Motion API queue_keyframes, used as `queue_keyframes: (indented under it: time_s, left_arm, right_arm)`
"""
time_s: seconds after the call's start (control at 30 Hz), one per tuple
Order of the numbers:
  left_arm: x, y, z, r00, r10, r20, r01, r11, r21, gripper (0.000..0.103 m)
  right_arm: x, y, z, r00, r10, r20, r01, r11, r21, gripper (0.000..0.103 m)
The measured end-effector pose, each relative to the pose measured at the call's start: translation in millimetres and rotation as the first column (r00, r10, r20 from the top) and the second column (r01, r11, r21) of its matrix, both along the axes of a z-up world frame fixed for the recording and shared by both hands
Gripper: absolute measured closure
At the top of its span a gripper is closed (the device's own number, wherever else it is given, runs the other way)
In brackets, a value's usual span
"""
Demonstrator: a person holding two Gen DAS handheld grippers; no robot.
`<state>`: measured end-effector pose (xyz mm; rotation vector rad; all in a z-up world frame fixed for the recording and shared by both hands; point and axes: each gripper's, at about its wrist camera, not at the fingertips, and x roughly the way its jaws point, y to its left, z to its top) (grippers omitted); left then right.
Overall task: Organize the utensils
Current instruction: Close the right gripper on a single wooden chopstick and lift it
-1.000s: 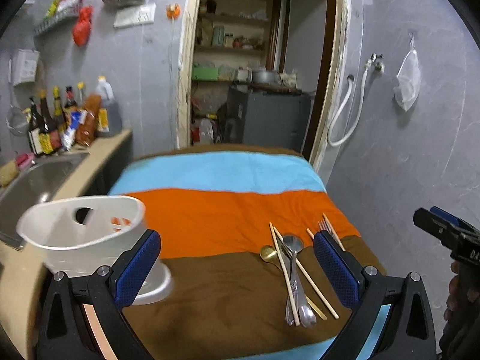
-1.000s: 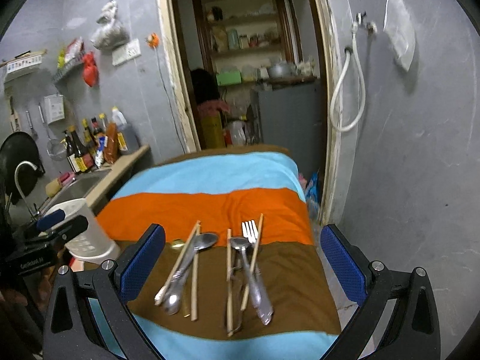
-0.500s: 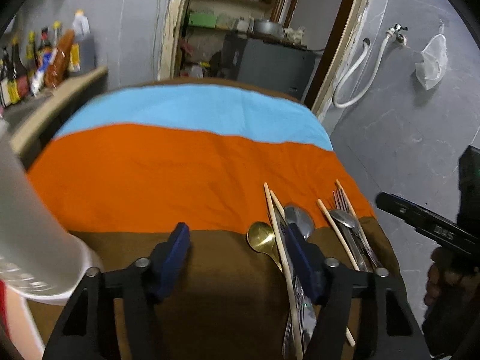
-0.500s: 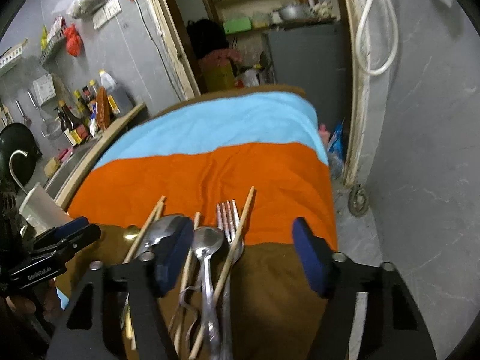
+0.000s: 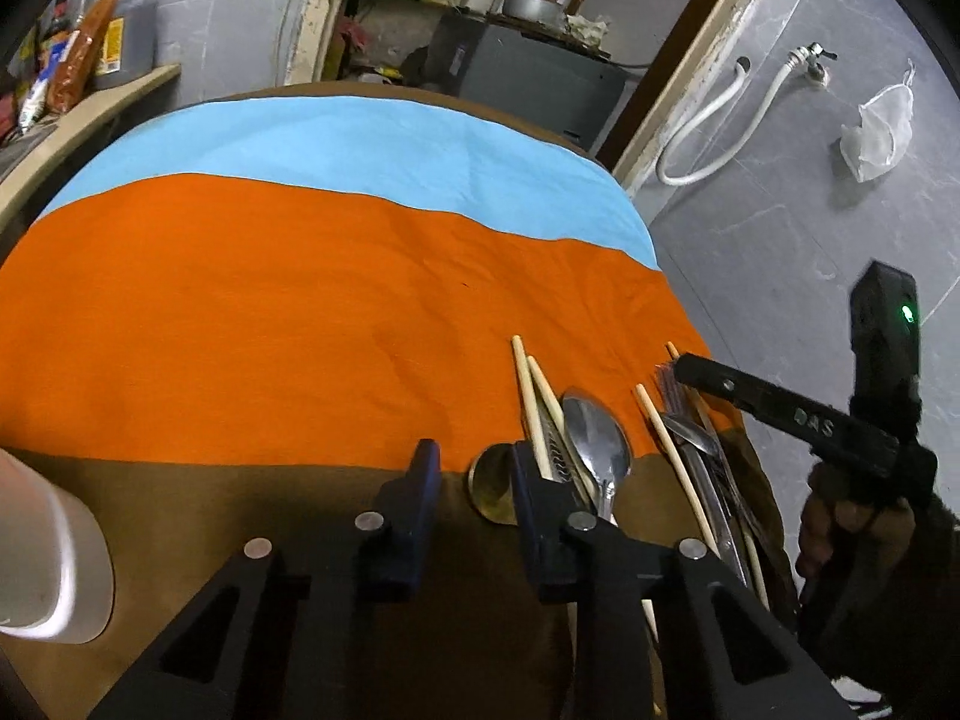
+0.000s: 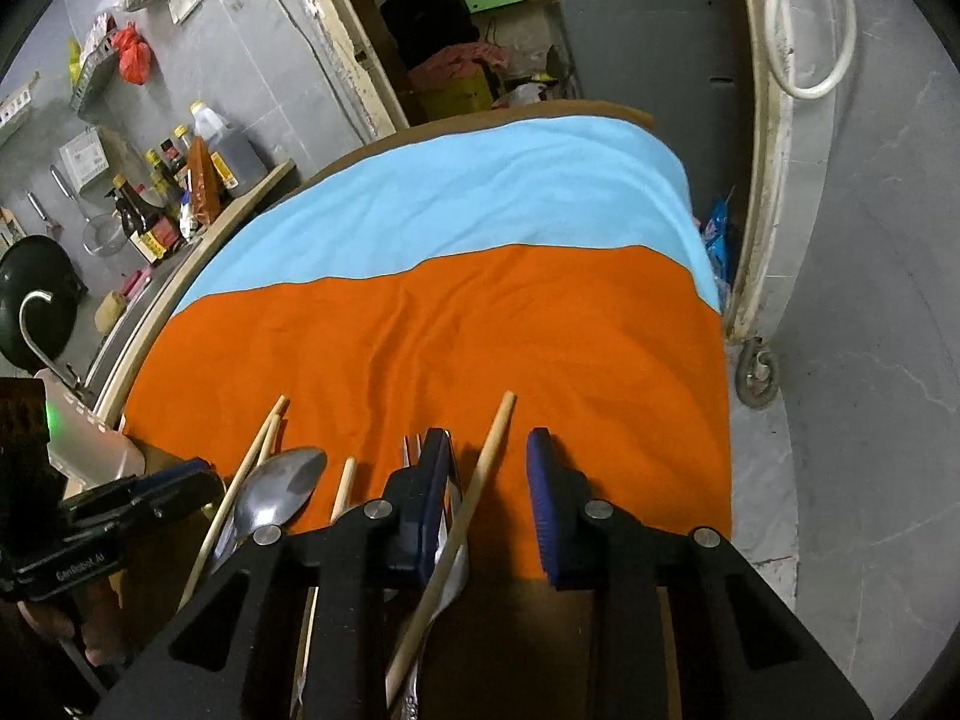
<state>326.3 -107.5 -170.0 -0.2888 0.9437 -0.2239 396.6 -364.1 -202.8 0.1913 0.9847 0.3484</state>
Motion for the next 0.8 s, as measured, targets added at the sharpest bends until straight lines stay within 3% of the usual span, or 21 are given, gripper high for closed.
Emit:
queue_keyframes:
  time_s: [0.13, 0.2, 0.37, 0.43, 0.63, 0.8]
  left_arm:
    - [6.4, -9.3, -0.7, 0.999, -0.039, -0.019, 0.040, 0.999, 0.004, 0.084]
    - [7.0, -10.5, -1.3, 0.999, -0.037, -0.023, 0.037, 0.999, 0.023, 0.091]
    - [6.1, -5.8, 1.4, 0.999, -0.024, -0.034, 0.023, 1.000, -0.012, 0.097]
    - [4.4, -6.5, 5.4, 0.999, -0.022, -0.029, 0.022, 1.000, -0.004, 0.099]
    - [-9.7, 2.5, 22.0, 1.000, 0.020, -0.001, -0.020, 0.999, 0.031, 0.100]
    - [-26.3, 12.4, 51.4, 0.994, 0.065, 0.092, -0.073, 0.993, 0.089, 0.100]
  right_arm:
    - [8.2, 2.0, -3.3, 0.999, -0.012, -0.035, 0.013, 1.000, 0.014, 0.079]
    - [12.1, 3.7, -4.5, 0.998, -0.022, -0.056, 0.023, 1.000, 0.018, 0.081]
    - [14.9, 4.9, -8.8, 0.995, -0.023, -0.094, 0.028, 0.998, 0.056, 0.097]
    - [13.7, 6.5, -8.6, 0.995, -0.029, -0.098, 0.035, 0.997, 0.063, 0.097]
    - [-0.6, 8.4, 7.4, 0.998, -0.046, -0.053, 0.052, 0.993, 0.107, 0.098]
    - [-23.5, 21.0, 34.6, 0.999, -0.044, 0.025, 0.041, 0.991, 0.130, 0.099]
